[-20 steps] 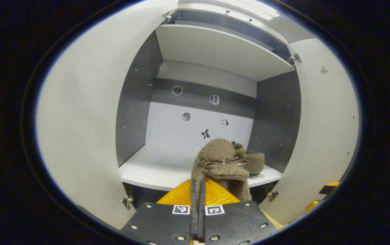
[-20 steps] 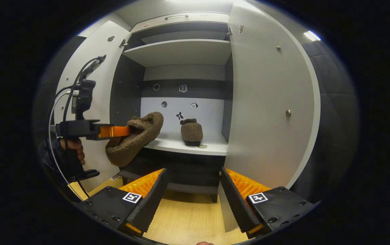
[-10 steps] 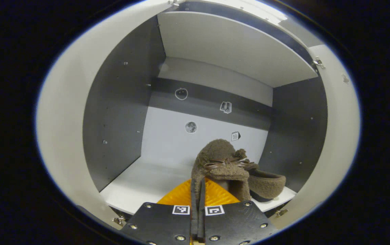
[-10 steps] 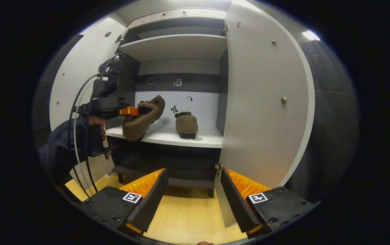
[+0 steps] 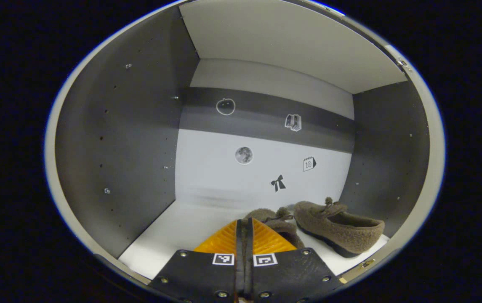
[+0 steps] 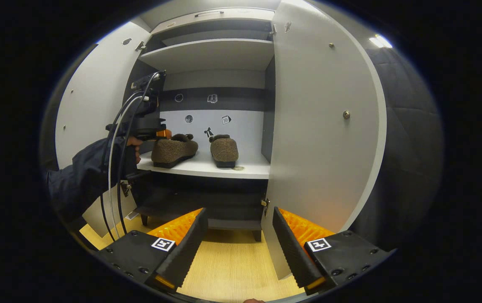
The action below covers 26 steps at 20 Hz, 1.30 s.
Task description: Grab one shoe with the right hand and put it into the shoe cabinet, grab the other shoe with the left hand and put it into the shoe cabinet; then close the right door with the right hand and the left door with the left hand.
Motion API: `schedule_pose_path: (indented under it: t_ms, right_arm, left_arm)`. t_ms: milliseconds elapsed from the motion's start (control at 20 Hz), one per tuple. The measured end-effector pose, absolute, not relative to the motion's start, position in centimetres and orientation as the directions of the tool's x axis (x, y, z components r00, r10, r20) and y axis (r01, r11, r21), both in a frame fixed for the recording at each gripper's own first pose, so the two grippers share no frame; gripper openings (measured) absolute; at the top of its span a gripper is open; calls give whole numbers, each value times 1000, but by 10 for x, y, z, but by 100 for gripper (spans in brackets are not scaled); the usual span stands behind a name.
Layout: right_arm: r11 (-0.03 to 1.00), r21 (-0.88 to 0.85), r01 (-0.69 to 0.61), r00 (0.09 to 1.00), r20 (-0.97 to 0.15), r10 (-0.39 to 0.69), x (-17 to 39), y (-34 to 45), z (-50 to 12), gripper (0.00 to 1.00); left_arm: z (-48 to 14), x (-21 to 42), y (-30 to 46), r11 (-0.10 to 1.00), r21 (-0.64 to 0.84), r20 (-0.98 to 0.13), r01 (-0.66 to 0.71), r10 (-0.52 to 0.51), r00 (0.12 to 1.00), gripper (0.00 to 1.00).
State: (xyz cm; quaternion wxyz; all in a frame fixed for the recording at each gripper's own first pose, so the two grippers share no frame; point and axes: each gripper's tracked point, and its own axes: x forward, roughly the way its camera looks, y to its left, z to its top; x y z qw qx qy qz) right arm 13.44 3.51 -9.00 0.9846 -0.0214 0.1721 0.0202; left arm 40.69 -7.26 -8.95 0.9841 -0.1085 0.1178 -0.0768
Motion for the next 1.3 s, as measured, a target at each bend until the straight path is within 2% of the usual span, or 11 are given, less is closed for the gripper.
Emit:
schedule_pose_path:
  t_ms: [150,350,550,700,1100,1300]
  right_arm:
    - [997,-29,-65,942,-332,52,132,37,-86,98]
    - [995,-10,-99,946,-311,91,124,40,-78,98]
    - [990,-4,-141,956,-260,135,110,40,-54,98]
    - [985,4,-172,961,-219,168,98,37,-31,98]
    - [977,17,-212,967,-139,212,64,16,11,97]
    - [983,9,-182,974,-137,182,51,-14,23,97]
  left_arm:
    - [-79,402,-80,953,-265,-185,147,-200,962,3]
    - [-47,359,-77,963,-211,-127,166,-195,972,92]
    - [-5,296,-81,967,-160,-40,199,-208,977,92]
    - [14,244,-75,971,-126,-17,202,-206,978,93]
    - [20,138,-50,984,-91,-34,155,-159,987,93]
    - [13,99,-41,987,-85,-54,134,-139,989,93]
